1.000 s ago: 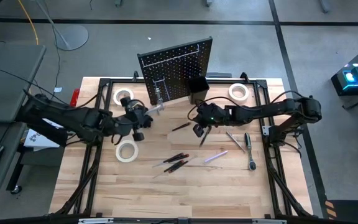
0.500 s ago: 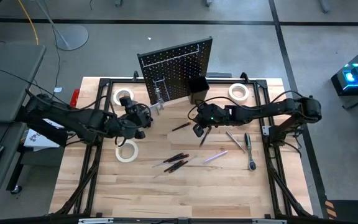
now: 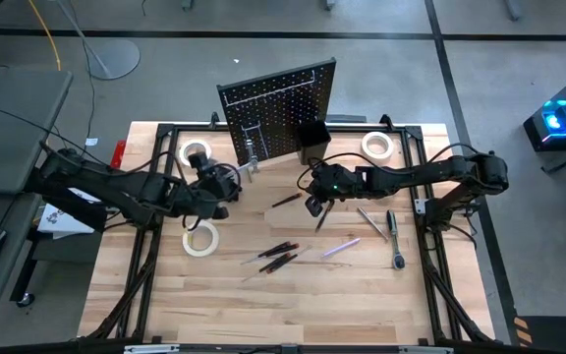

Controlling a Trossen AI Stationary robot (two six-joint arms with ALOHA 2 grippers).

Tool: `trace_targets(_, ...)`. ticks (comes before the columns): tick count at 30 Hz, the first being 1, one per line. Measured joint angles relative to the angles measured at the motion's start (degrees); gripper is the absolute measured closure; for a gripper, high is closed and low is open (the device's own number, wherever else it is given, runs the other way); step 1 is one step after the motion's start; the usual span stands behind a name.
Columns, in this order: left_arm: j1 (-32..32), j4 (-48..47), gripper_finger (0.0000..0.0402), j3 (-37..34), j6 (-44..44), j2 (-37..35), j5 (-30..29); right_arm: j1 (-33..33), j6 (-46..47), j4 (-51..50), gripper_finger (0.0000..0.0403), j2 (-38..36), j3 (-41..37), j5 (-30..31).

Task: Hang tools onto peg board
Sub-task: Hang the silver wrench on the peg board, then put the black pen into the black bin on the peg board

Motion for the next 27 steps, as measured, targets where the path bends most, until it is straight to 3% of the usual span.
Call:
trace_targets(8,4.1,0.0,0.0317,0.0,0.3,0.0,1.6,0.0,0.2,0.0,0.0403,0.0,0.0,0.0)
trace_targets(14,6.4,0.0,0.0211,0.0,0.2,0.0,1.0,0.0,0.2,-0.3,0.0403,0.0,0.0,0.0)
trace_targets(19,6.6,0.0,0.0163,0.0,-0.1,0.0,2.2,0.0,0.2,-1.0,0.0403,0.0,0.0,-0.6)
trace_targets(23,6.5,-0.6,0.0154,0.0,-4.4,0.0,6.3,0.0,0.1,-1.5,0.0403,0.0,0.0,-3.0)
trace_targets(27,5.5,-3.2,0.0153,-0.1,-13.6,0.0,14.9,0.4,0.4,-3.1,0.0403,-0.9,0.0,-9.6)
